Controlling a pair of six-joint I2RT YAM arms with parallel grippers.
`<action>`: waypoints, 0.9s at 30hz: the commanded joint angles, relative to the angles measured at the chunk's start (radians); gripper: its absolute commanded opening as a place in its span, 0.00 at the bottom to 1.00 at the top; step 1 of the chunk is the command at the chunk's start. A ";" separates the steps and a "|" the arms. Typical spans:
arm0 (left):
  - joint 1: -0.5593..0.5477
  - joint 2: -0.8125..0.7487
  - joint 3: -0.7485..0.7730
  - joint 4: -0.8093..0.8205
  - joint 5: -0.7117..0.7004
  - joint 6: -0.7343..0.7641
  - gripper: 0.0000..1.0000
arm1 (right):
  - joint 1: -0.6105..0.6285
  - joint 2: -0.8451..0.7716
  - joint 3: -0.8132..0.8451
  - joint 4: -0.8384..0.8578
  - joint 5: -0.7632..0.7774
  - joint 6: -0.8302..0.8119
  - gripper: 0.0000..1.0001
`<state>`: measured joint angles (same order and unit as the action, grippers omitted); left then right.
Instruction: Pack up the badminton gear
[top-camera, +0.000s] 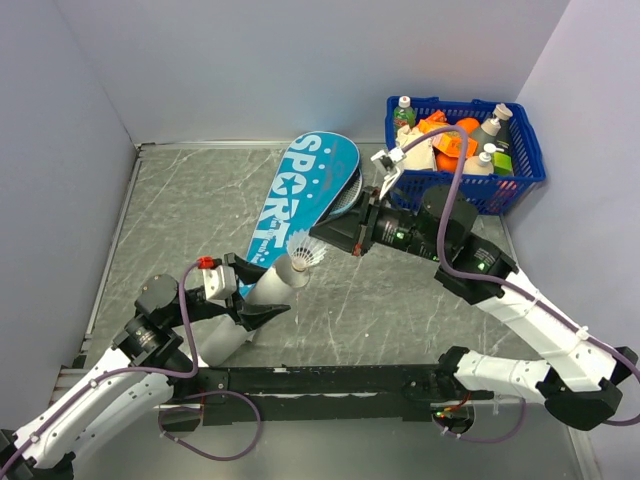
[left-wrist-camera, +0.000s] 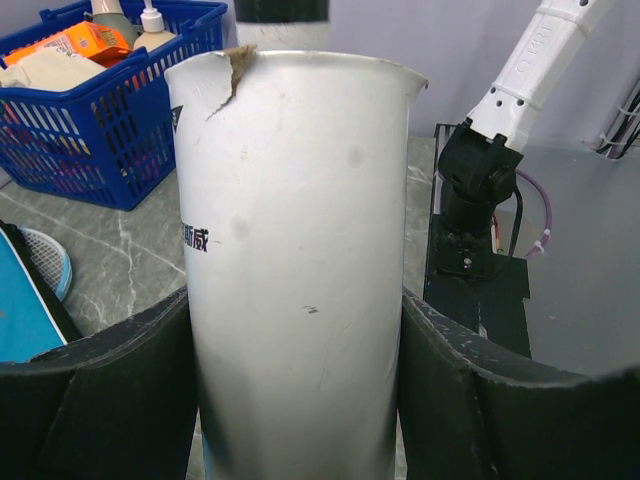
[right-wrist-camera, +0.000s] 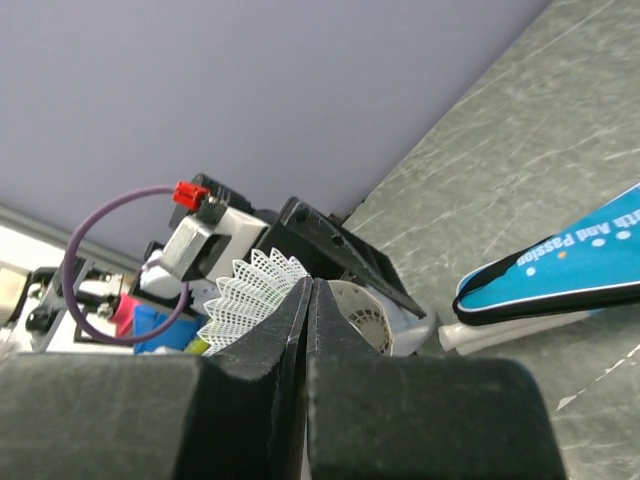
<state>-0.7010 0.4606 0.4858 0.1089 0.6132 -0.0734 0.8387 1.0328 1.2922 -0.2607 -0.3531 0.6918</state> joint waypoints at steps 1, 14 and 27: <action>0.000 -0.016 0.002 0.060 0.005 -0.017 0.01 | 0.037 0.003 -0.025 0.069 -0.007 0.015 0.00; 0.000 -0.013 0.002 0.064 0.003 -0.017 0.01 | 0.161 0.108 0.031 -0.096 0.071 -0.064 0.00; -0.002 -0.010 0.005 0.058 0.005 -0.009 0.01 | 0.284 0.473 0.415 -0.610 0.078 -0.281 0.00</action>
<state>-0.6987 0.4530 0.4824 0.1116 0.6014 -0.0746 1.0760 1.4071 1.6279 -0.6785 -0.2710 0.4908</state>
